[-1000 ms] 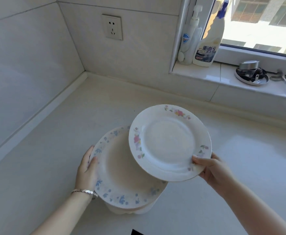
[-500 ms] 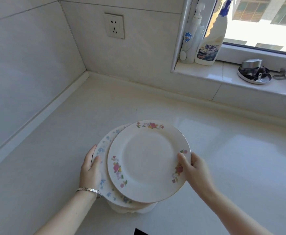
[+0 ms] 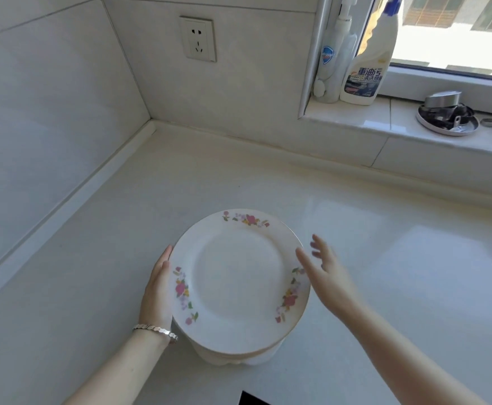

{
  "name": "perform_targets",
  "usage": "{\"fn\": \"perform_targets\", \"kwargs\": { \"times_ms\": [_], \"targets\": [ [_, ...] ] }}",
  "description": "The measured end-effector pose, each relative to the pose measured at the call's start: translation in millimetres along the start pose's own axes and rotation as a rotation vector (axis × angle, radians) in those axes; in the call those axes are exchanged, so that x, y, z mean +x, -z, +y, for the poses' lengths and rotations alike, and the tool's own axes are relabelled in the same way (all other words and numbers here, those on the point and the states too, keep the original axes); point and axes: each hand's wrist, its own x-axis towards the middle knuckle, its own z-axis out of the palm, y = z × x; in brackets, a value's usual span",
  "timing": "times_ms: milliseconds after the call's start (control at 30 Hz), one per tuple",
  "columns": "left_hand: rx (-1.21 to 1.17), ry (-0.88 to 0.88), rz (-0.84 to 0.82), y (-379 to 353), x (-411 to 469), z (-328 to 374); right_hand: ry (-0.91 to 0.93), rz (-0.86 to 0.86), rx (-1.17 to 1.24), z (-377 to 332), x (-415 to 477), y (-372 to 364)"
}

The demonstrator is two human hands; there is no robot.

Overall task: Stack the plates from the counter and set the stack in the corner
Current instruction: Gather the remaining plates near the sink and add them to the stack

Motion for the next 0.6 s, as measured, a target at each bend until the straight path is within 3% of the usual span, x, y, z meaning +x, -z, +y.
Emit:
{"fn": "perform_targets", "kwargs": {
  "times_ms": [133,300,600],
  "targets": [
    [-0.112,0.048,-0.006,-5,-6,7,-0.051,-0.179,0.311,-10,12,-14],
    [-0.245,0.133,-0.081,-9,-9,12,-0.045,-0.137,0.466,-7,9,-25],
    [-0.017,0.105,-0.080,-2,0,0,-0.086,-0.200,0.547,2,12,-25]
  ]
}}
